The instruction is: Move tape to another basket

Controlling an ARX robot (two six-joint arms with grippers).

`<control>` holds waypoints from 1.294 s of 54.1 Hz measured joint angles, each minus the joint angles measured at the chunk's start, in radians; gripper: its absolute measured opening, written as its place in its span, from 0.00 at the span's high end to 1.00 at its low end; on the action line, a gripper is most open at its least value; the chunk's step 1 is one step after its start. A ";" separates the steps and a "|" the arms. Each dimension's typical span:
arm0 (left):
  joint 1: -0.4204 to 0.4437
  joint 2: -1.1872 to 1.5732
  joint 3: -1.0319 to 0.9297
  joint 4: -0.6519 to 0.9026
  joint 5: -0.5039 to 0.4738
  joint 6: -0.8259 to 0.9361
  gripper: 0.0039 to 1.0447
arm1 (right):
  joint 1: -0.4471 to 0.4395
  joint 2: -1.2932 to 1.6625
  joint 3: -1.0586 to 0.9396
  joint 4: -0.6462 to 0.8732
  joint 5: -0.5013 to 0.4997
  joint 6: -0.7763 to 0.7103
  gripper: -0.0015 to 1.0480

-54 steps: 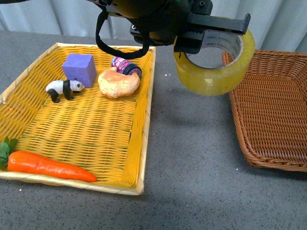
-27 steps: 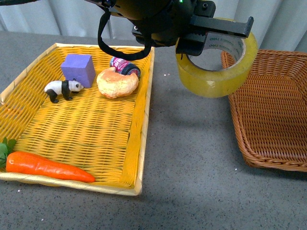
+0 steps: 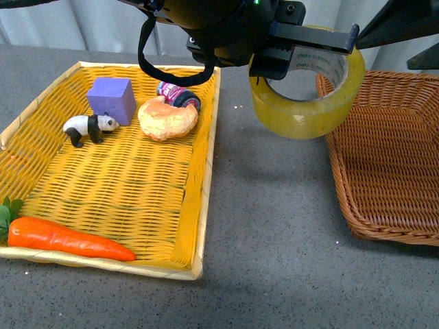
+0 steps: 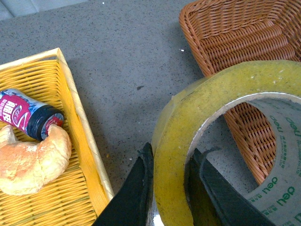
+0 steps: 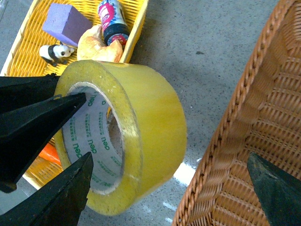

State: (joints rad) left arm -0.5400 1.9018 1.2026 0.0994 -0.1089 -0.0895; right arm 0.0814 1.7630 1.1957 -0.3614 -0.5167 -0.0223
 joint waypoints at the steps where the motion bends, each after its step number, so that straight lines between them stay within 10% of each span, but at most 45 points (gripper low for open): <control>1: 0.000 0.000 0.000 0.000 0.000 0.000 0.85 | 0.005 0.010 0.009 0.000 0.000 0.000 0.09; 19: 0.000 0.000 0.000 0.000 0.000 0.000 0.85 | 0.033 0.141 0.124 -0.015 0.041 -0.019 0.10; 38: -0.005 0.000 -0.011 0.037 -0.068 0.012 0.85 | 0.076 0.179 0.157 -0.047 0.058 -0.071 0.70; 66: 0.047 -0.097 -0.040 0.208 -0.222 -0.314 0.05 | 0.052 0.198 0.183 -0.074 0.131 -0.050 0.85; 70: 0.077 -0.146 -0.042 0.255 -0.225 -0.409 0.06 | 0.035 0.206 0.173 -0.078 0.143 -0.068 0.85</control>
State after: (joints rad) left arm -0.4625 1.7557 1.1610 0.3542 -0.3340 -0.4984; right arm 0.1169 1.9690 1.3689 -0.4397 -0.3733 -0.0898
